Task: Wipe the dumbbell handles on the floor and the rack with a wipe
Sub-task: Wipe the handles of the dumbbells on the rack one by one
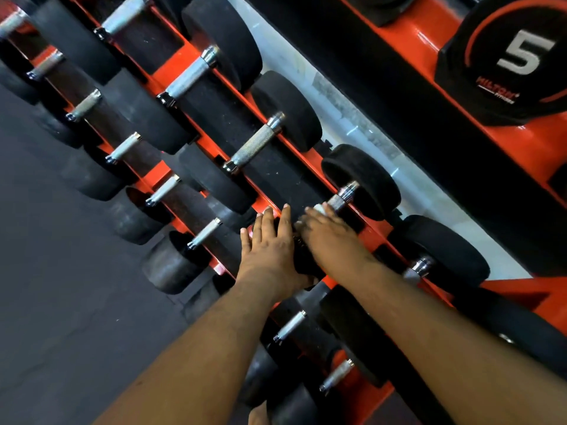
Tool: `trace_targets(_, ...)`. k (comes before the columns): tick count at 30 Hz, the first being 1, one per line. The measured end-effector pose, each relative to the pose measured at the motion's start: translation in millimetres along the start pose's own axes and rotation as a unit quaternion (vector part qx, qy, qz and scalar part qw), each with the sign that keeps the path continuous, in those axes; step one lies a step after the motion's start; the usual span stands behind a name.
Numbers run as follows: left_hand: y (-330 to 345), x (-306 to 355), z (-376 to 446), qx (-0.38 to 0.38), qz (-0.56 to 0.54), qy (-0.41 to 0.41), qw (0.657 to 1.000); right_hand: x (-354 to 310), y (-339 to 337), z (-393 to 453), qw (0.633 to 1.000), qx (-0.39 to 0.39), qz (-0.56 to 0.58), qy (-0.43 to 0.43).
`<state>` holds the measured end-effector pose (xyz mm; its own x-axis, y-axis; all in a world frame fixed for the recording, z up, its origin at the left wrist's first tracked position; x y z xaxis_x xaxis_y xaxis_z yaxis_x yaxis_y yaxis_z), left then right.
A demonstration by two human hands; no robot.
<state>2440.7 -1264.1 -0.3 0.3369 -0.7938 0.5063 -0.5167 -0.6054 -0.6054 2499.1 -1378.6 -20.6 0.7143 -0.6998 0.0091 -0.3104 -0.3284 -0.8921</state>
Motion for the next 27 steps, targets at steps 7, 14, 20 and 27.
trace_targets(7, 0, -1, 1, -0.013, 0.009, -0.004, 1.0, 26, -2, -19, 0.995, 0.048, -0.084, 0.004)
trace_targets(14, -8, 4, -2, -0.045, 0.018, -0.005, 0.999, 7, 20, -17, 0.993, 0.047, 0.088, -0.057)
trace_targets(20, -10, 5, 2, -0.098, 0.052, -0.017, 0.994, 22, 44, -67, 0.883, 0.103, 0.4, 0.224)
trace_targets(27, -6, 3, 4, -0.099, 0.053, -0.017, 0.994, 17, 37, -11, 0.233, 0.225, 0.883, 0.34)
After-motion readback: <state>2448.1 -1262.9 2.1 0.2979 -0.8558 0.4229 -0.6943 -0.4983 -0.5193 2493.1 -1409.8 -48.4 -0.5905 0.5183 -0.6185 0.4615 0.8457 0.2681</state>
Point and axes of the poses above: each hand's wrist, its own z-axis towards the middle knuckle, its own y-axis out of the palm, x = y × z, the point moved 4 cm from there along z, towards the middle knuckle, and after that the axes turned 6 degrees about -x, right-handed, at the moved point
